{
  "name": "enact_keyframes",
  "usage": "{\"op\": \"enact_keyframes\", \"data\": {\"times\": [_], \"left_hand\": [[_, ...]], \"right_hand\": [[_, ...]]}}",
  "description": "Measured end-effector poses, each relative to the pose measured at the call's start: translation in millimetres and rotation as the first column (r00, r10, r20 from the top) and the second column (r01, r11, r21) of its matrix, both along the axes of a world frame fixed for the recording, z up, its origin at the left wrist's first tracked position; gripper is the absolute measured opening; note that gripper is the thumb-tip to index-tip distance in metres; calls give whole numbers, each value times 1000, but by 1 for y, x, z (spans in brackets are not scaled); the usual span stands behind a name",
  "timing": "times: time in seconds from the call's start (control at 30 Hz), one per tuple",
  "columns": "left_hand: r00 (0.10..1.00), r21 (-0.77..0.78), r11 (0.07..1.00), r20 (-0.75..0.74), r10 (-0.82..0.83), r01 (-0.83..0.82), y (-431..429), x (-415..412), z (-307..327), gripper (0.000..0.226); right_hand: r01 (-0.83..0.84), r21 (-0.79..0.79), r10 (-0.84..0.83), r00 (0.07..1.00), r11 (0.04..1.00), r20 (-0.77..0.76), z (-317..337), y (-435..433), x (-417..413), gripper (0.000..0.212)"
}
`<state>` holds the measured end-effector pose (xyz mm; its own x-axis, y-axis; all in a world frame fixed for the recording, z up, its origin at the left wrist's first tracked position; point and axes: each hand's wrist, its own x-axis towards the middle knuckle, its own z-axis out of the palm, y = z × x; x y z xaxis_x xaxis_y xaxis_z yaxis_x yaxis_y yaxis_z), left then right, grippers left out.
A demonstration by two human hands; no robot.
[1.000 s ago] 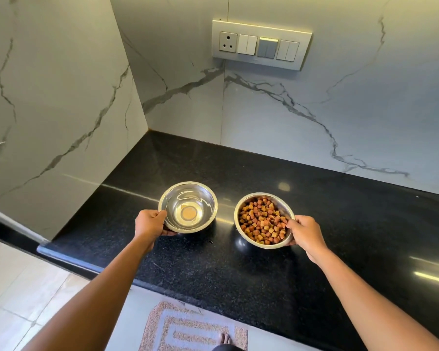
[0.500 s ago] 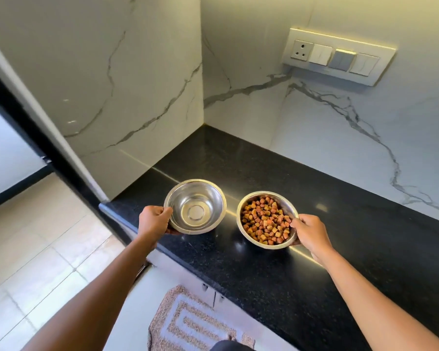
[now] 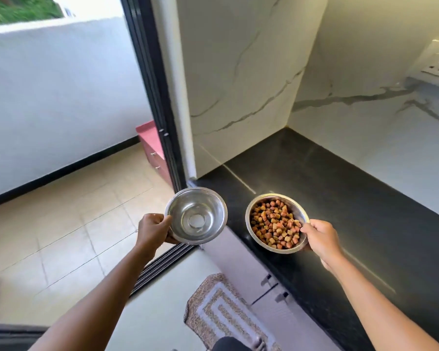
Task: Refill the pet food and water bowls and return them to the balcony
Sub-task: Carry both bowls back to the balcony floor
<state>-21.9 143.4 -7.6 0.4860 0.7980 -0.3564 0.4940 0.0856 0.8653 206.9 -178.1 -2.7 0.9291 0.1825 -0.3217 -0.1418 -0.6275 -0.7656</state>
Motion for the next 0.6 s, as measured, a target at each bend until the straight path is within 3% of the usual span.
{"op": "enact_keyframes", "data": {"times": [0.6], "left_hand": [[948, 5, 948, 20, 317, -317, 156, -214, -16, 29]], "right_hand": [[-303, 15, 303, 951, 953, -61, -28, 248, -130, 37]]}}
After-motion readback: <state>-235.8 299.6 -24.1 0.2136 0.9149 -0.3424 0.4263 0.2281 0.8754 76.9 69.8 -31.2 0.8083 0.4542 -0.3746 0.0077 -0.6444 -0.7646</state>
